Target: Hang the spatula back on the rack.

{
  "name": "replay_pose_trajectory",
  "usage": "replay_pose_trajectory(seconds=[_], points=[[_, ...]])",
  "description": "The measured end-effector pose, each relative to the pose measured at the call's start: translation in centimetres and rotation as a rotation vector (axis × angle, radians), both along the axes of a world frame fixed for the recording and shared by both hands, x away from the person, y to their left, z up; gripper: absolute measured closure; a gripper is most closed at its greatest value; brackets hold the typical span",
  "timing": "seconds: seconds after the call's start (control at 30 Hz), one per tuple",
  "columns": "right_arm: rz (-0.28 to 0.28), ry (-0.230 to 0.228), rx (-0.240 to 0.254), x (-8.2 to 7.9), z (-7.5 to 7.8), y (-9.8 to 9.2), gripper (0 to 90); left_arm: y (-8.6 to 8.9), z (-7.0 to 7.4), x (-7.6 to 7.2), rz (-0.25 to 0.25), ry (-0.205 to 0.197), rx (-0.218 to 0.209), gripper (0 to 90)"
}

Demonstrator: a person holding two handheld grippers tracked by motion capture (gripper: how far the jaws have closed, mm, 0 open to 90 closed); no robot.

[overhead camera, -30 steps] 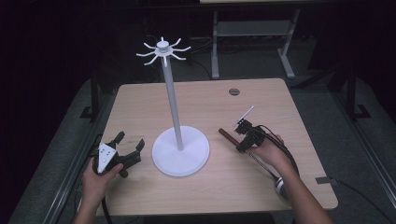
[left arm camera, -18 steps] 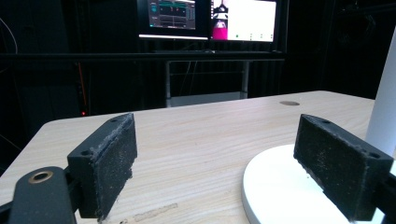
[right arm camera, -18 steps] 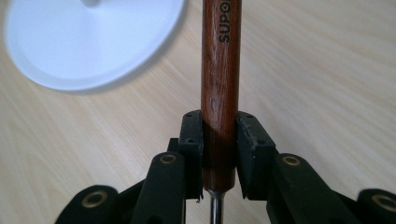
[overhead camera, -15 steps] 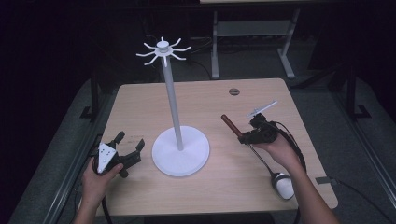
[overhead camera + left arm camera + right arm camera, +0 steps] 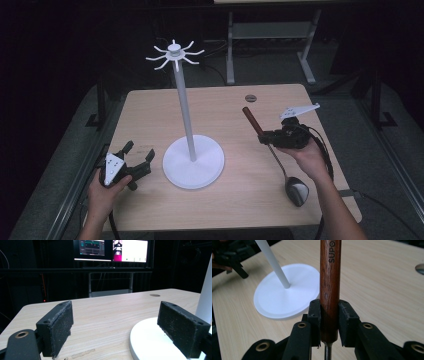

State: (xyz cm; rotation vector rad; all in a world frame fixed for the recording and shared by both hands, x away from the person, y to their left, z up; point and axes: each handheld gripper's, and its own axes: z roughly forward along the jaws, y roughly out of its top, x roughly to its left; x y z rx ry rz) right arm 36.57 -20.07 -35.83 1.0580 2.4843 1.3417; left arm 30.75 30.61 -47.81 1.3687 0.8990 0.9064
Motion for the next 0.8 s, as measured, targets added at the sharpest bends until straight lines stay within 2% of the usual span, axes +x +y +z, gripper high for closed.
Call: replay_pose_trajectory(seconds=[0.1,0.17,0.23,0.3,0.4,0.6,0.7,0.8], points=[[0.000,-0.015,0.018,-0.1,0.3,-0.2,74.2,0.0,0.0,0.0,0.000,0.000,0.000,12.6],[0.013,-0.052,0.049,-0.5,0.9,-0.6,74.1,0.0,0.0,0.0,0.001,0.000,0.000,12.6],[0.012,-0.054,0.056,-0.6,1.0,-0.7,74.1,0.0,0.0,0.0,0.000,0.000,0.000,12.6],[0.012,-0.091,0.078,-0.9,1.6,-1.0,74.2,0.0,0.0,0.0,0.000,-0.002,0.005,12.6],[0.018,-0.121,0.107,-1.3,2.1,-1.1,74.2,0.0,0.0,0.0,0.000,-0.003,0.002,12.6],[0.030,-0.155,0.148,-1.7,2.7,-1.3,74.2,0.0,0.0,0.0,0.001,-0.002,0.001,12.6],[0.036,-0.167,0.187,-1.9,3.1,-1.5,74.2,0.0,0.0,0.0,0.001,-0.001,0.001,12.6],[0.039,-0.168,0.204,-2.0,3.3,-1.6,74.2,0.0,0.0,0.0,0.002,-0.001,0.001,12.6]])
